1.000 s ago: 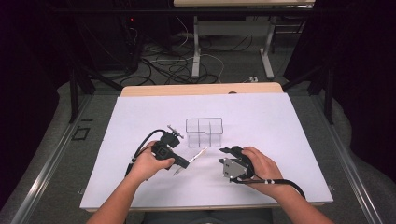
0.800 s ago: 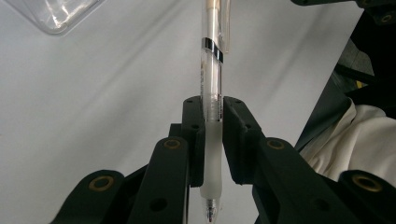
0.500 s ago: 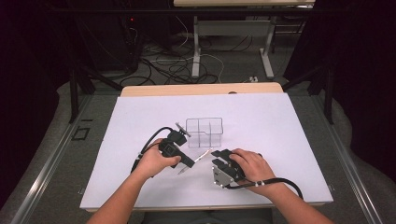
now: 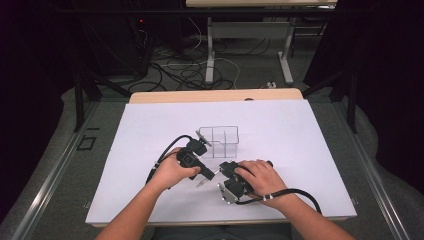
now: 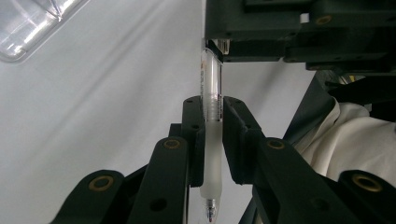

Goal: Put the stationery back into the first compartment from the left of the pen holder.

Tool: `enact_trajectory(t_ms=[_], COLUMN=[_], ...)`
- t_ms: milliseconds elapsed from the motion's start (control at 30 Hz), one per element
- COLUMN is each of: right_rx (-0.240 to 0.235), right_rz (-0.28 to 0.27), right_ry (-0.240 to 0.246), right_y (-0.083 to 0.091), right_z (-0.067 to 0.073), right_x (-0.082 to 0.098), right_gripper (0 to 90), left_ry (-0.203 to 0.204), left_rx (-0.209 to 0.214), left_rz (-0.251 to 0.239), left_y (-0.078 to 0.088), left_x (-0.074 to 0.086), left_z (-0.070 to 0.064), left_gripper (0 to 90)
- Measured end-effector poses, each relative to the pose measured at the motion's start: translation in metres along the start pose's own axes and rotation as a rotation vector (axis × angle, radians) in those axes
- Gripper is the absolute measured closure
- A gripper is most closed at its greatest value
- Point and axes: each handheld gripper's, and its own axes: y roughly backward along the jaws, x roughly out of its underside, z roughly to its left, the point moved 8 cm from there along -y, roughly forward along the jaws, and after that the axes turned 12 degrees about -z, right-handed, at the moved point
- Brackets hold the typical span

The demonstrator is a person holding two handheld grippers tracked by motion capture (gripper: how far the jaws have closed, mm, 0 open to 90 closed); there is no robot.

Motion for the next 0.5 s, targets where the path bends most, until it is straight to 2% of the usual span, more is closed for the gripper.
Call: enact_trajectory(t_ms=[33, 67, 133, 200, 267, 367, 500], right_rx=[0.000, -0.002, -0.010, -0.021, -0.026, -0.027, -0.026], right_rz=[0.000, -0.005, 0.005, 0.004, 0.003, 0.007, 0.013], right_ry=[0.000, 0.033, 0.025, 0.048, 0.051, 0.064, 0.065], right_y=[0.000, -0.003, -0.003, -0.006, -0.010, -0.013, -0.015], right_z=[0.000, -0.001, 0.000, 0.000, -0.001, -0.003, -0.004], right_x=[0.000, -0.002, -0.002, -0.003, -0.004, -0.007, -0.010], right_gripper=[69.8, 70.8, 71.3, 73.3, 77.9, 79.0, 79.2], left_ry=[0.005, 0.006, 0.009, -0.001, -0.002, 0.002, 0.013], left_rx=[-0.001, -0.004, 0.000, 0.001, -0.002, -0.007, -0.010], left_rz=[-0.003, -0.007, -0.010, 0.002, -0.002, -0.001, -0.025], left_y=[0.000, 0.000, 0.002, 0.004, 0.006, 0.007, 0.012], left_x=[-0.001, -0.001, -0.002, -0.002, -0.002, 0.000, 0.003], left_z=[0.000, 0.000, 0.000, 0.002, 0.004, 0.006, 0.008], left_gripper=[79.7, 79.7, 79.7, 79.7, 79.7, 79.7, 79.5])
